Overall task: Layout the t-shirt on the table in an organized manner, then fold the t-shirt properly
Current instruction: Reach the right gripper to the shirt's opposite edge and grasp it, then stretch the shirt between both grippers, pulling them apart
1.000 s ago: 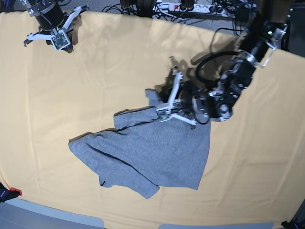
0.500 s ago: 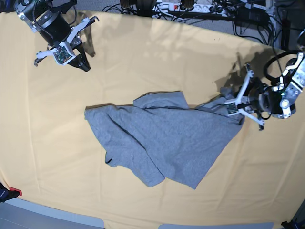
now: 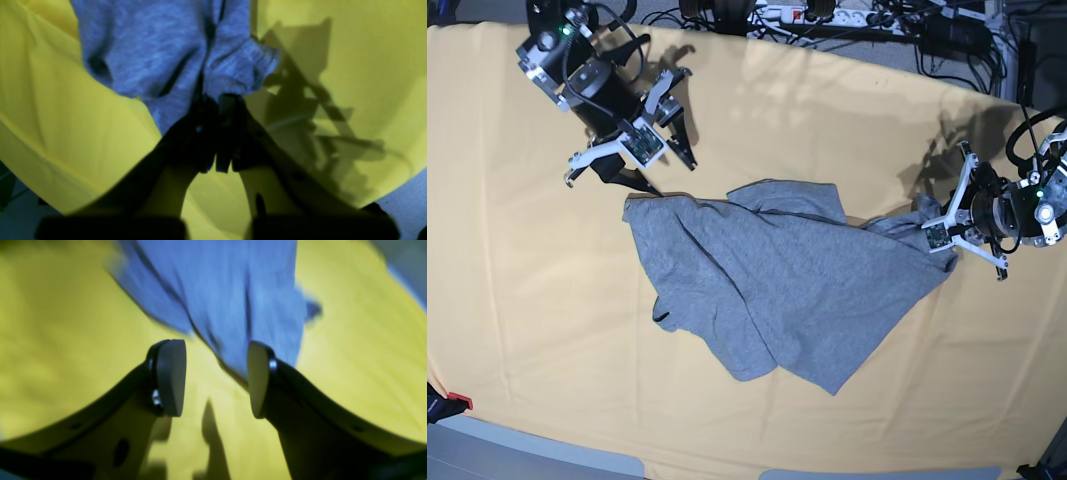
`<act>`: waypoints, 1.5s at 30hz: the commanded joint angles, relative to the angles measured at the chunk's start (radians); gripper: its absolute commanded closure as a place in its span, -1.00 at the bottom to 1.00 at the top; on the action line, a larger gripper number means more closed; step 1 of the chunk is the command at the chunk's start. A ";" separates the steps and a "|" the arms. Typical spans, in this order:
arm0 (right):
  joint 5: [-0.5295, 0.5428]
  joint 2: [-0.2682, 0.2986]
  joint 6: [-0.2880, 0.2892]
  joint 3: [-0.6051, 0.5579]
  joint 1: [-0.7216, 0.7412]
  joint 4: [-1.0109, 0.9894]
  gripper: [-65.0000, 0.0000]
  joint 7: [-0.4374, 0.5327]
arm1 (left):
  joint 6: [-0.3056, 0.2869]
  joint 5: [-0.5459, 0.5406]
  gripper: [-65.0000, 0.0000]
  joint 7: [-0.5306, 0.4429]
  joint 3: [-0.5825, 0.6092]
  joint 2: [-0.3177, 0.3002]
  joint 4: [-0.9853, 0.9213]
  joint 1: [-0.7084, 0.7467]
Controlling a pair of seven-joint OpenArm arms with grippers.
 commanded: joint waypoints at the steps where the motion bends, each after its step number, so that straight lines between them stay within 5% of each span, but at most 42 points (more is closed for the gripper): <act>1: -0.006 0.006 -0.010 -0.015 0.028 -0.006 0.03 0.035 | 0.008 -0.008 1.00 -0.006 -0.010 -0.021 0.010 -0.016; 10: -0.082 0.006 -0.008 -0.066 0.187 -0.206 0.03 0.049 | 0.008 -0.084 1.00 -0.006 -0.010 -0.019 -0.001 -0.014; 22: -0.076 0.006 0.091 -0.067 0.309 -0.409 0.03 0.076 | 0.008 -0.084 1.00 -0.036 -0.010 -0.019 -0.001 -0.014; 24: -0.079 0.006 0.070 -0.067 0.318 -0.412 0.22 0.075 | 0.008 -0.084 1.00 -0.037 -0.010 -0.018 -0.001 -0.014; 27: -0.078 0.006 0.069 -0.067 0.331 -0.412 1.00 0.072 | 0.008 -0.084 1.00 -0.040 -0.010 -0.018 0.000 -0.014; 31: -0.056 0.014 0.025 -0.067 0.347 -0.364 1.00 0.035 | 0.004 -0.084 1.00 -0.040 -0.010 -0.019 0.000 -0.014; 39: 0.036 0.149 -0.106 -0.015 0.347 -0.102 1.00 -0.049 | -0.137 -0.115 1.00 -0.040 -0.010 -0.022 0.000 -0.014; 45: 0.119 0.241 -0.116 0.097 0.415 -0.096 1.00 -0.045 | -0.145 -0.204 1.00 -0.040 -0.010 -0.032 0.002 -0.014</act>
